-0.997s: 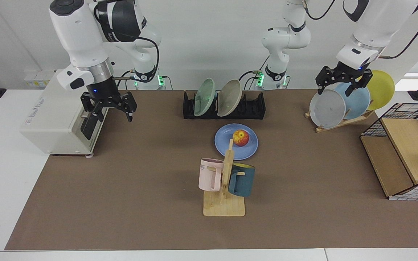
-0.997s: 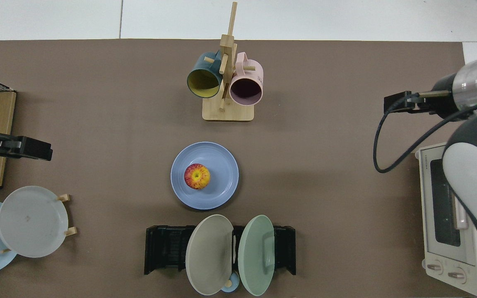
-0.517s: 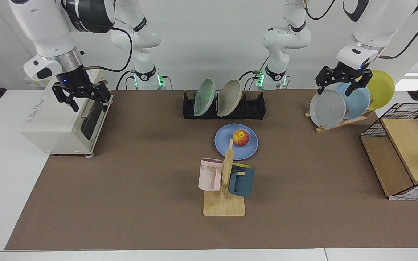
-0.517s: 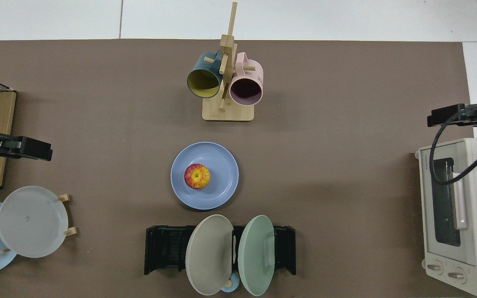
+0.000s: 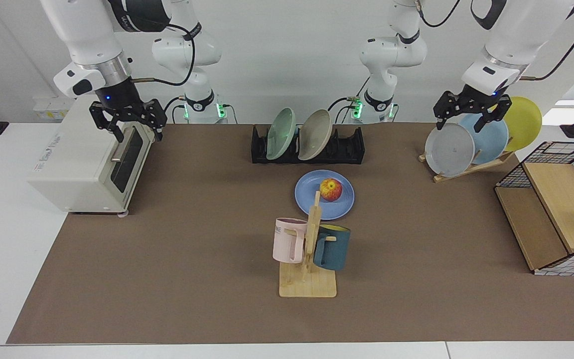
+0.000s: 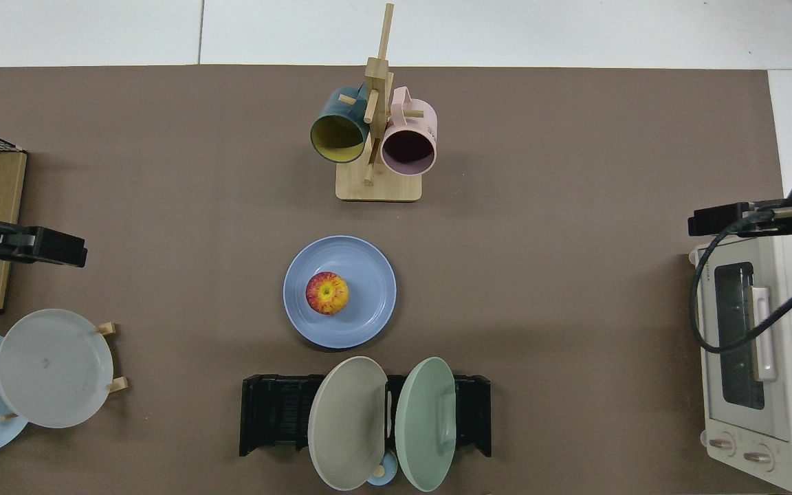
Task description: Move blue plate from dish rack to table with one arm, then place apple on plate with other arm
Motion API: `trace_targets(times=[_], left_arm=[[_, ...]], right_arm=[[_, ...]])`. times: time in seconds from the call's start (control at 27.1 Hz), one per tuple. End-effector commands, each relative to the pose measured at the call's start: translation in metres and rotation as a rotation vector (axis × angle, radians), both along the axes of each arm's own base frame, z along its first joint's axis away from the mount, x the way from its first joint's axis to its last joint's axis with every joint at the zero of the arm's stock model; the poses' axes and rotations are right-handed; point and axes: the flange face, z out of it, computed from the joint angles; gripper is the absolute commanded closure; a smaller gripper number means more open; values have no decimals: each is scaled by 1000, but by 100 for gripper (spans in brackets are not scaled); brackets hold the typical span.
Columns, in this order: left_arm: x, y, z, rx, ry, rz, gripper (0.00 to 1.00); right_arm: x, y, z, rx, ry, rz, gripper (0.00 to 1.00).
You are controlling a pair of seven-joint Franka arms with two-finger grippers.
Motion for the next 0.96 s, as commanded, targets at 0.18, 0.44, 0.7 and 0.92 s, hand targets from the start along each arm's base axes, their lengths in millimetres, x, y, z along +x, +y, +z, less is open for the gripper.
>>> trace_targets(times=[0.18, 0.44, 0.7, 0.92], left_arm=[[-3, 2, 5, 18, 5, 2, 0], [-3, 2, 6, 18, 4, 2, 0], [-3, 2, 6, 18, 4, 2, 0], [-3, 1, 6, 18, 4, 1, 0]], right_arm=[[-8, -11, 13, 17, -13, -25, 0], [-8, -9, 10, 18, -7, -33, 0], [-3, -11, 2, 16, -2, -38, 0], [-4, -10, -1, 16, 5, -38, 0]])
